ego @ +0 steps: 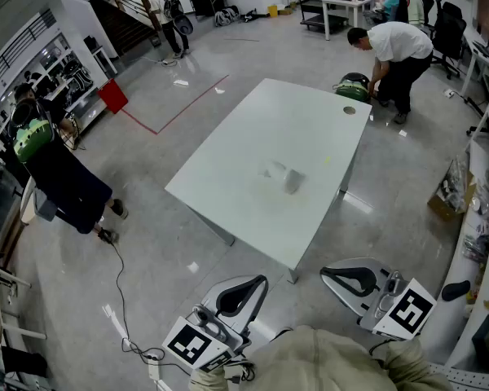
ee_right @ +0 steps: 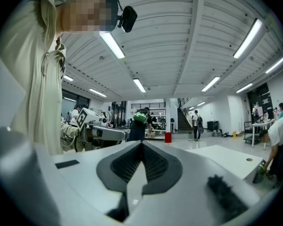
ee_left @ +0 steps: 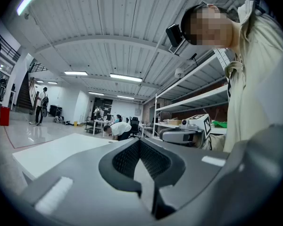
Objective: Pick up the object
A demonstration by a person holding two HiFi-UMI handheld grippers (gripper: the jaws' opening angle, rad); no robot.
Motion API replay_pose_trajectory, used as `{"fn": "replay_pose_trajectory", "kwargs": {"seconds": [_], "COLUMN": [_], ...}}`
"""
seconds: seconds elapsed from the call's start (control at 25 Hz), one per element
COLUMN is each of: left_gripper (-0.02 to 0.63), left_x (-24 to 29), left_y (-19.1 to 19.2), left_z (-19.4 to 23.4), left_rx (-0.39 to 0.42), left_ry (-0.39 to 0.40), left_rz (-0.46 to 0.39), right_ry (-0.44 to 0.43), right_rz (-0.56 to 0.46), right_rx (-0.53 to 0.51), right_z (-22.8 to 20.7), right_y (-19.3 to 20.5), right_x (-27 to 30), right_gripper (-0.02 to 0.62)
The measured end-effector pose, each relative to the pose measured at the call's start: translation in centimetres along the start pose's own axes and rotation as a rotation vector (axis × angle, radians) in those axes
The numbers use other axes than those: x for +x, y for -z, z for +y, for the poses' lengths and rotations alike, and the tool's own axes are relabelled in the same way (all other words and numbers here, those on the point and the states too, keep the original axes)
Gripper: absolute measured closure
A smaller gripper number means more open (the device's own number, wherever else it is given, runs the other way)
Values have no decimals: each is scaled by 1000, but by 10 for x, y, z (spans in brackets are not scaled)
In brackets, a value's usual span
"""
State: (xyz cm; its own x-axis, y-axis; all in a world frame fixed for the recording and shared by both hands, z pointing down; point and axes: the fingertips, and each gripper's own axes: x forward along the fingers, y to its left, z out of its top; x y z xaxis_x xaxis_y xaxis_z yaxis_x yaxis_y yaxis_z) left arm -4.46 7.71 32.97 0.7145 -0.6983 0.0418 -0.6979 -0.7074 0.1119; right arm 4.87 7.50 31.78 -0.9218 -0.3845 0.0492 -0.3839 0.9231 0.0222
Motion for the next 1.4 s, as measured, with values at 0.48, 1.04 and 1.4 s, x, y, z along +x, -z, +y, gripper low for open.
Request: {"fn": "replay_pose_trajectory", "kwargs": {"seconds": [0.48,1.04,1.4], "left_gripper": [600,600,600], "left_x": [23,53,73], "left_y": [15,8,19], "left_z": [18,117,163], "left_rx": [13,20,-13], "left_ry": [30,132,206], "left_rz": [51,86,177], "right_ry": [12,81,137], "right_rz": [12,81,106], "right_rx": [25,41,72], "right_z": [-28,-86,-118], "right_y": [12,22,34], "right_x": [17,102,158], "right_gripper": [592,592,592]}}
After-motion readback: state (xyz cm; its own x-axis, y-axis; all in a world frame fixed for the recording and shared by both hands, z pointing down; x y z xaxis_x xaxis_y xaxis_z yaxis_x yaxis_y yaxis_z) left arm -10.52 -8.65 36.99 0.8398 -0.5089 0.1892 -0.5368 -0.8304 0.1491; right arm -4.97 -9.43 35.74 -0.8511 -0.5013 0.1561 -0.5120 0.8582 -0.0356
